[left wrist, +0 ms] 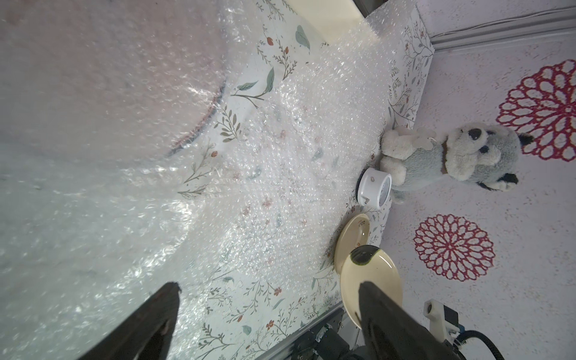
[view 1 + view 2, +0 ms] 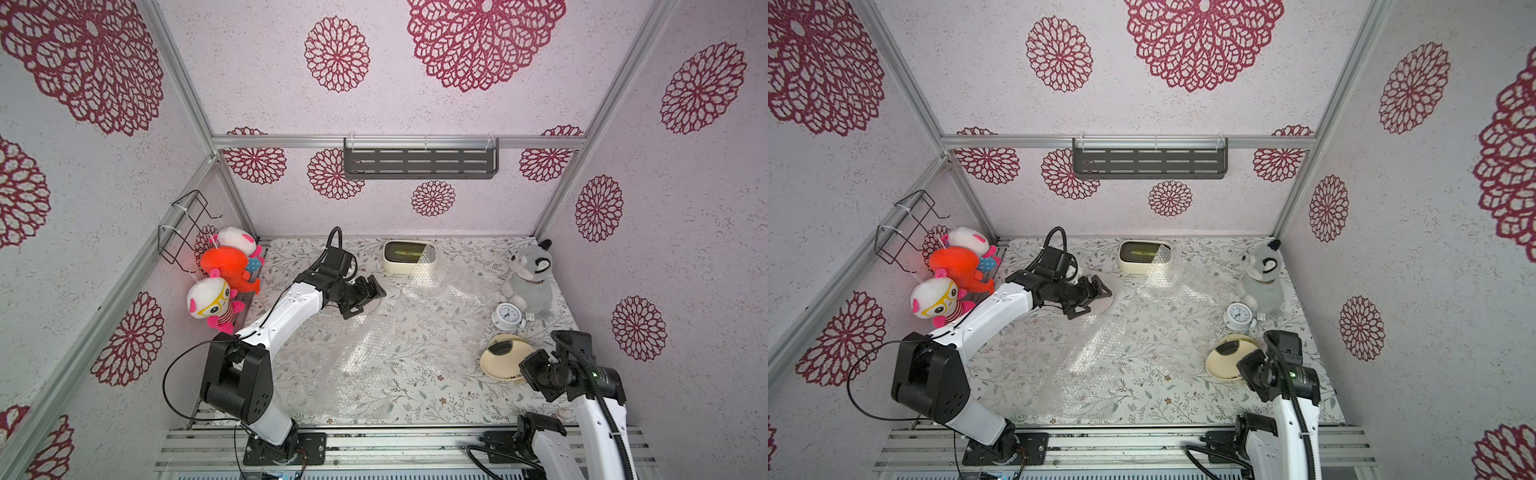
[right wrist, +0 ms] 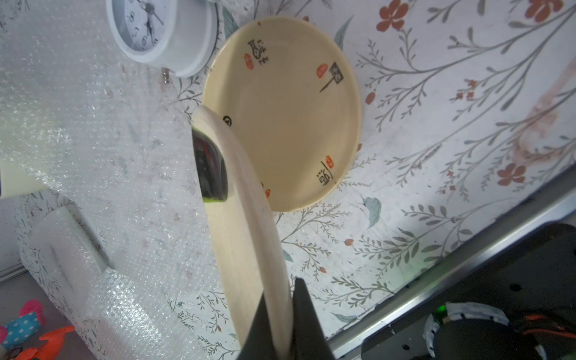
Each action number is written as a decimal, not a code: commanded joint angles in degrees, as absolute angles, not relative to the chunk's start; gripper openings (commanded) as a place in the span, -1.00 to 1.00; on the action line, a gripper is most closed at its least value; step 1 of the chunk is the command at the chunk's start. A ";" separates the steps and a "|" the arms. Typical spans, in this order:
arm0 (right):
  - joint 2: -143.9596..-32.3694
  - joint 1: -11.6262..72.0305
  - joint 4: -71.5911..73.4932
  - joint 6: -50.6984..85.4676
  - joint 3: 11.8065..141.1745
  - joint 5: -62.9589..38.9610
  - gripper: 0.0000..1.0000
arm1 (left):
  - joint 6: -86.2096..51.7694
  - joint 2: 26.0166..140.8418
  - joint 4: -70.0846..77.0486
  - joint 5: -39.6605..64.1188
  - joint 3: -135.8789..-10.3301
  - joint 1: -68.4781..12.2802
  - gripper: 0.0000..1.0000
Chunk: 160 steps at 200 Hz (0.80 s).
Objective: Unpack dinner plates from bubble wrap
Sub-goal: Place the plate on the plate.
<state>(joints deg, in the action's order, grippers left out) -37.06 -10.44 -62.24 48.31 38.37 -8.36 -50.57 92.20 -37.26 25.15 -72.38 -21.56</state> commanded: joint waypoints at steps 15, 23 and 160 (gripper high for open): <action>-35.92 -11.47 -62.17 53.81 36.57 -6.26 -1.00 | -49.20 89.25 -37.86 25.80 -71.77 -19.79 0.87; -35.65 -11.64 -61.29 54.54 35.89 -6.56 -1.00 | -49.12 88.76 -38.07 25.64 -71.56 -19.54 0.87; -34.99 -16.30 -54.40 57.08 29.89 -9.91 -0.93 | -48.00 84.17 -41.64 24.32 -68.10 -18.18 0.92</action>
